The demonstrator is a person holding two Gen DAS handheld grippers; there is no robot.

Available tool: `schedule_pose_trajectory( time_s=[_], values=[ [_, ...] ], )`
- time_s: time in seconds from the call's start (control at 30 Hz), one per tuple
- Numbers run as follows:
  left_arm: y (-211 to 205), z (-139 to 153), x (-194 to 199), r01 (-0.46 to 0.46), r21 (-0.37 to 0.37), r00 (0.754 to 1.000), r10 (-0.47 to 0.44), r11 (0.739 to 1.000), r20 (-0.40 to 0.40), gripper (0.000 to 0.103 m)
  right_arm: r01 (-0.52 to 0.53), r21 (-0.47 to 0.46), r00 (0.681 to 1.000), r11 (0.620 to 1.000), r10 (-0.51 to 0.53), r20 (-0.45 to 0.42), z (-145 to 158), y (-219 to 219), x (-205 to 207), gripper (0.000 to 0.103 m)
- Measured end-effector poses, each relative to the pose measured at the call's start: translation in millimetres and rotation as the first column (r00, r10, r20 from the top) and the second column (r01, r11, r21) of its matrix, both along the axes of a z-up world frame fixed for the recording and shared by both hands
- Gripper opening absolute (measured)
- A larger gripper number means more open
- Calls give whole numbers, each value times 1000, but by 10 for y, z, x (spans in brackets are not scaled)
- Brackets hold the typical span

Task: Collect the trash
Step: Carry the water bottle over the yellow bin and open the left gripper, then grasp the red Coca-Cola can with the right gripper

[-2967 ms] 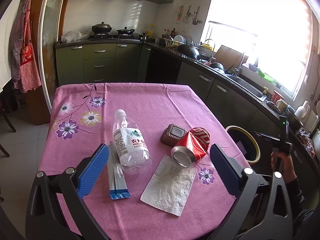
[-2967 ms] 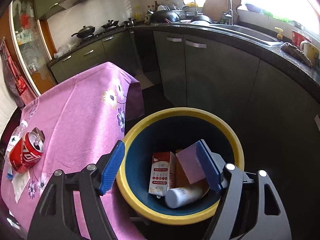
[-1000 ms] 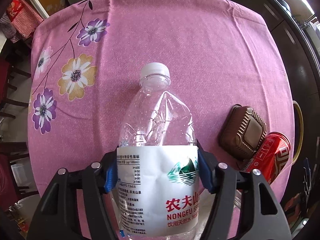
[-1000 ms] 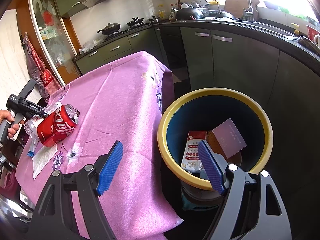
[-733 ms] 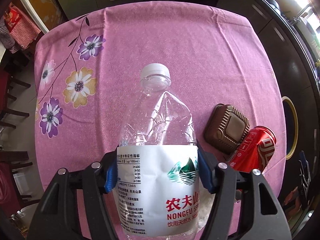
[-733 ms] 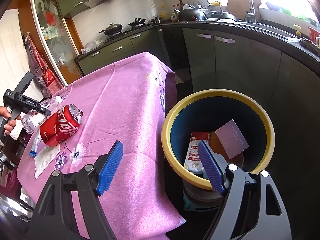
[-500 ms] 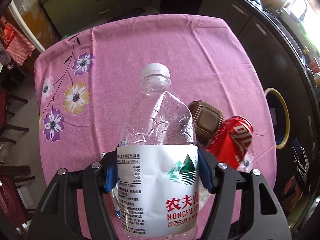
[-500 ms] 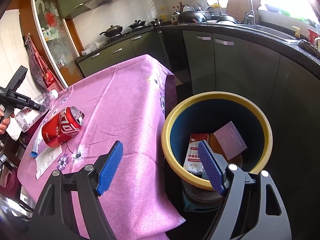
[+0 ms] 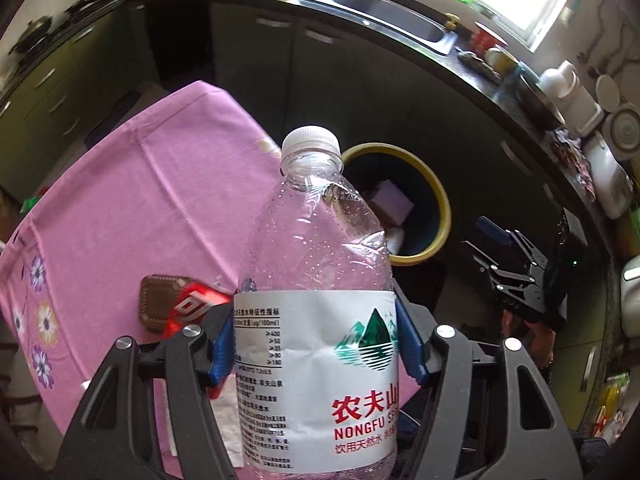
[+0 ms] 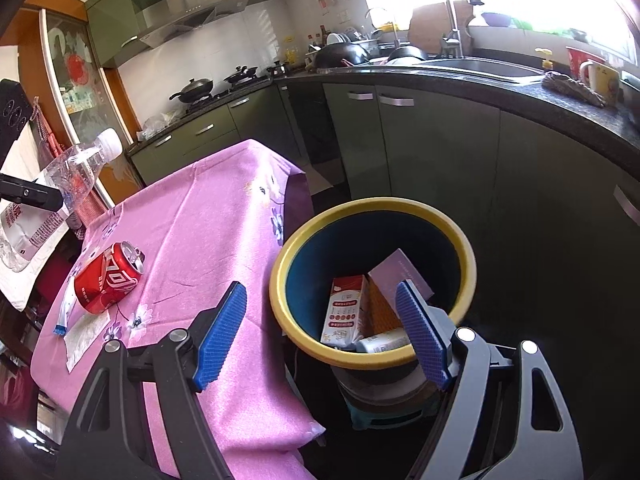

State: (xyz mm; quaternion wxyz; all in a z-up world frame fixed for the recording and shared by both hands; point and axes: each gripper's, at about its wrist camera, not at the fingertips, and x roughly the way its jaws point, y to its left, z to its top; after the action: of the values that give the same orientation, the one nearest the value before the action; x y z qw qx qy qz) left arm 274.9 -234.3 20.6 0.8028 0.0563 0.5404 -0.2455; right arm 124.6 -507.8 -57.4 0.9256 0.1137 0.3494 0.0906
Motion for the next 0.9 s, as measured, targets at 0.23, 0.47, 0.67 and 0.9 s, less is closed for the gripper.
schedule_pose_trajectory(
  time_s=[0.23,0.47,0.67,0.9],
  values=[
    [-894,-291,303,128,-22,992,-128,992,-16,62,80,7,997,997,-80,-13,-37,-369,-192,76],
    [-1601,-696,702,163,-56,985,-166,985,-44,68,126,18,992,992,-126,-22,-80,-610,-297,76],
    [-1722,-828,797,151,-65,988,-152,986,-9,79,134,22,991,991,-134,-23,-76,-655,-342,76],
    [-1178,-383,387,146,-139,987,-136,979,84,82,117,37,993,992,-116,-26,-94,-600,-327,76]
  ],
)
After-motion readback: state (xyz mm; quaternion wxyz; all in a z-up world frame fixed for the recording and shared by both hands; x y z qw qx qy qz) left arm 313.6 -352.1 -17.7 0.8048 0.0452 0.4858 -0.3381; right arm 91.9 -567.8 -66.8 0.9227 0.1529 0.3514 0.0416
